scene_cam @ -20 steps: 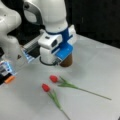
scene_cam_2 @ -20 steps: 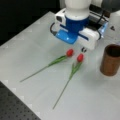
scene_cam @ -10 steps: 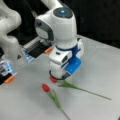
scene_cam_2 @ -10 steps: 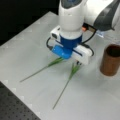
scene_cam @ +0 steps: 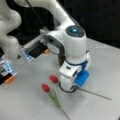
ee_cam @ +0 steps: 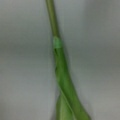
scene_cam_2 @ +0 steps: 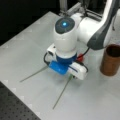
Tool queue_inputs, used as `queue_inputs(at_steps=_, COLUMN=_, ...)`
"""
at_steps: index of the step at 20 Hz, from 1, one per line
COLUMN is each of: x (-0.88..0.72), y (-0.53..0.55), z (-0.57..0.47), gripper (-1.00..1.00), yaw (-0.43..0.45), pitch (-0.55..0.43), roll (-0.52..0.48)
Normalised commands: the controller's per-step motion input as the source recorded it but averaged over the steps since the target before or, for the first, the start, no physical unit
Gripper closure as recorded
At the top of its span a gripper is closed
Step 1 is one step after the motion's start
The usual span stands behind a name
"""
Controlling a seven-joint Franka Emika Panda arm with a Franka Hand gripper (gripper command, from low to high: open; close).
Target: Flower insertion into a vase
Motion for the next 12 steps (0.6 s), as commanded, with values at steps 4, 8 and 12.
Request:
queue_inputs(at_steps=4, x=0.16, y=0.04, z=-0.18, gripper=-1.0, yaw=0.058, pitch=0.022, roll=0.0)
queue_inputs(at_steps=8, x=0.17, y=0.03, z=-0.21, gripper=-1.0, yaw=0.04, pitch=-0.011, roll=-0.002)
queue_inputs(at_steps=12, x=0.16, y=0.02, z=-0.19, gripper=-1.0, yaw=0.029, pitch=-0.011, roll=0.0)
